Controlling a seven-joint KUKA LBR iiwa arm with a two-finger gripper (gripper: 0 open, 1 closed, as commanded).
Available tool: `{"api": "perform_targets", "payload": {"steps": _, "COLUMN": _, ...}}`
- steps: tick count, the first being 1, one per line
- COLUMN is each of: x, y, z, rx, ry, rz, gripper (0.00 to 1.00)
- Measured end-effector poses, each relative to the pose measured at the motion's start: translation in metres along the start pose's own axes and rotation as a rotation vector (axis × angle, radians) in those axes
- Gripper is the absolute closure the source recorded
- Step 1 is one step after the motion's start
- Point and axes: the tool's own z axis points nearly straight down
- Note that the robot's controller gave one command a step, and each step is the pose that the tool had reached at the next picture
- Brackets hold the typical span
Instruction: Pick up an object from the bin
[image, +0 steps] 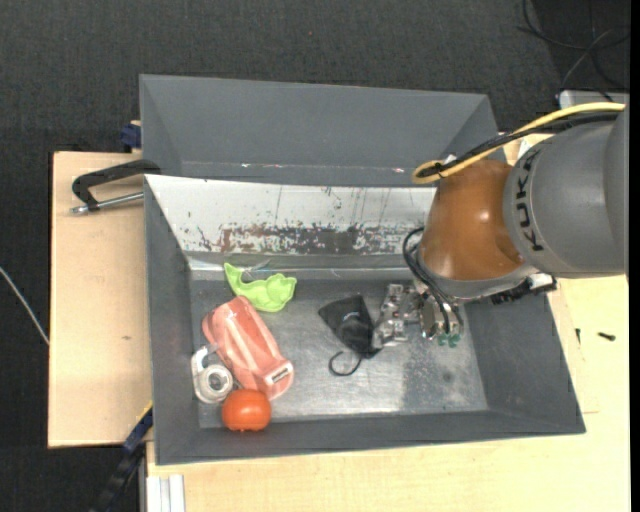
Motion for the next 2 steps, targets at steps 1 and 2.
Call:
{"api": "perform_targets", "payload": {"steps": 1, "x": -0.0055, "y": -0.0005, "z": -0.001, "rx": 0.0, "ry": -0.025, "rz": 0.003, "gripper": 0.0}}
{"api": "perform_targets", "payload": {"steps": 2, "x": -0.0055, "y": -0.0005, "z": -0.0011, "rx": 0.0, "ry": -0.025, "rz": 0.003, "gripper": 0.0}}
